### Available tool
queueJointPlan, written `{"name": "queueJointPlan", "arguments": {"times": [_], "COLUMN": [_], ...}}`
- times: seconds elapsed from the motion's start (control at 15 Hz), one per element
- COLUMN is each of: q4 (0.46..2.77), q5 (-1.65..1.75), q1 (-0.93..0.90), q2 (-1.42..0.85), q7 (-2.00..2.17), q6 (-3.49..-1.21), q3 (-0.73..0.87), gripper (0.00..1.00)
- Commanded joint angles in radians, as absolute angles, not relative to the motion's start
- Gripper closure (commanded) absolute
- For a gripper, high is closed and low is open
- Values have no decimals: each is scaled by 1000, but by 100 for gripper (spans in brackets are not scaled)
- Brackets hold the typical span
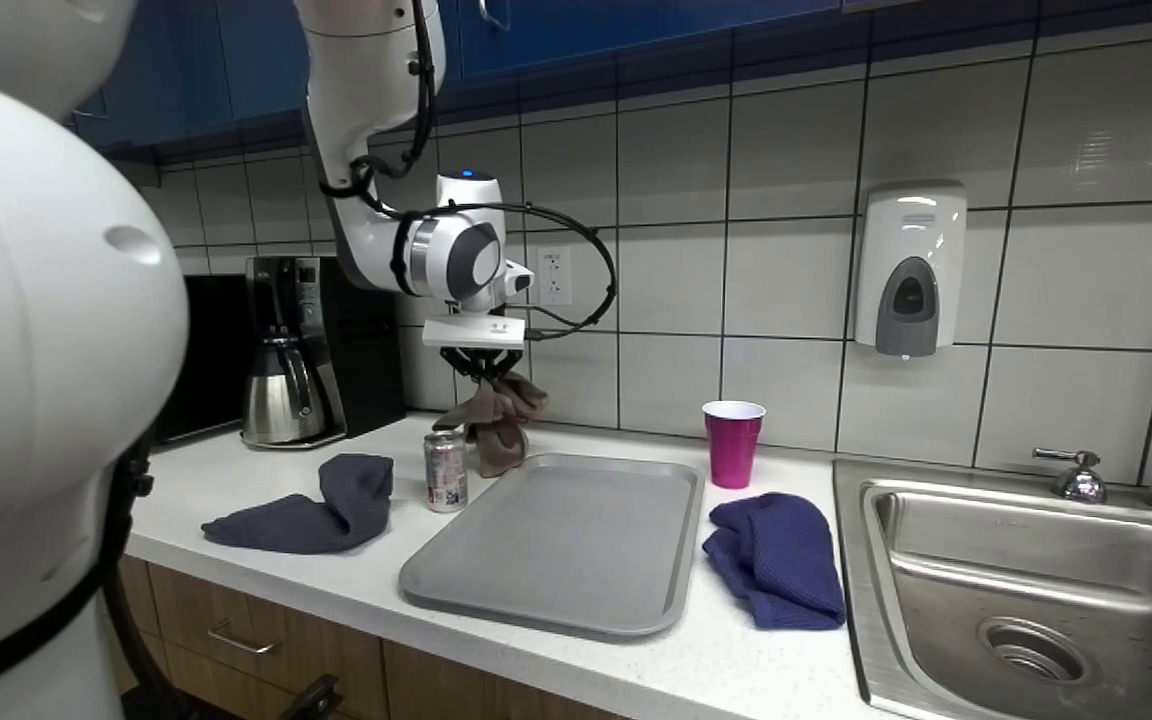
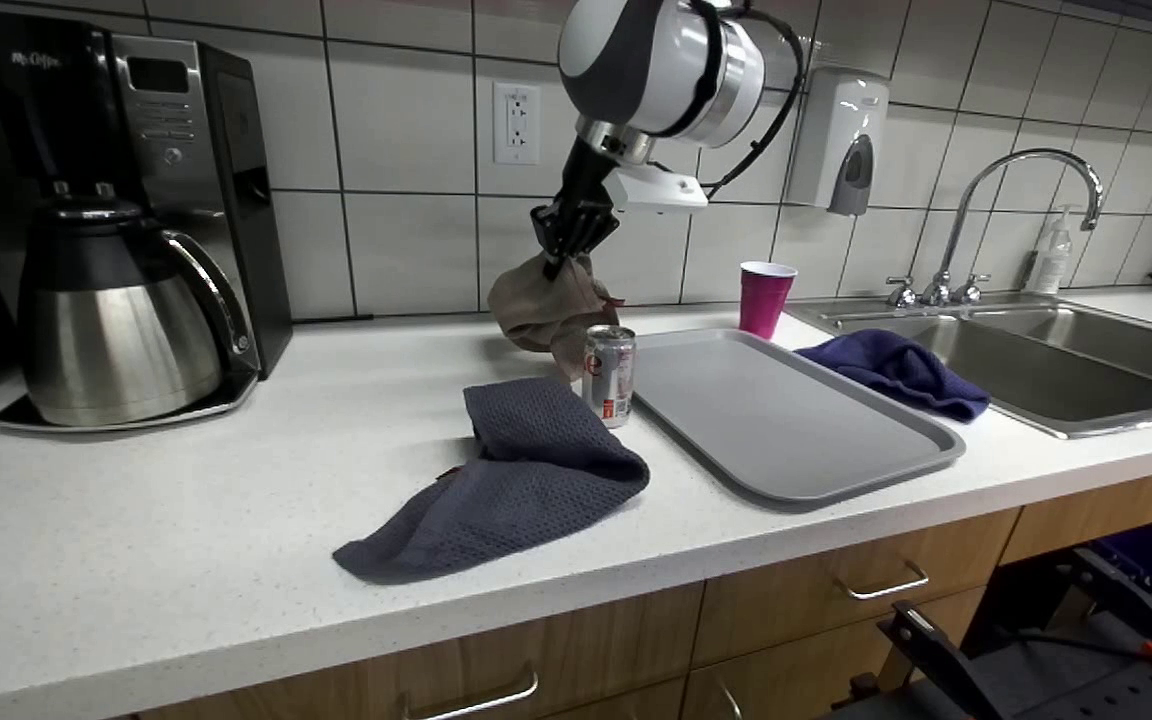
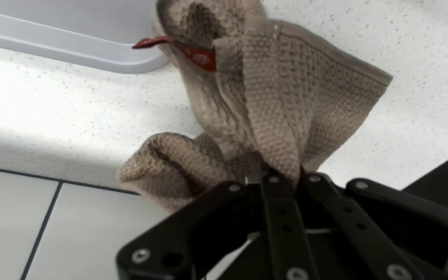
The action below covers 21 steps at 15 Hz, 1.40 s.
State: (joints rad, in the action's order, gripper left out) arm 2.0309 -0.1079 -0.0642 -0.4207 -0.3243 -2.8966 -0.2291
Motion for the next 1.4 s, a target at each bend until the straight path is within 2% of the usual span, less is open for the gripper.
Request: {"name": "queueJointPlan", "arguments": {"times": [0.0, 0.4, 0.47, 0.6, 1.13, 1.33], "q4": [1999, 1987, 1987, 1987, 1997, 2012], "q5": [-58, -17, -11, -3, -11, -19], "q1": [-91, -133, -139, -145, -127, -110], "q2": [-442, -459, -459, -459, -454, -447], "q7": [-264, -215, -205, -192, -192, -201], "q6": [-2910, -2901, -2901, -2901, -2907, -2911], "q3": [-218, -201, -197, -192, -183, -186], "gripper": [99, 99, 69, 61, 2, 0]}}
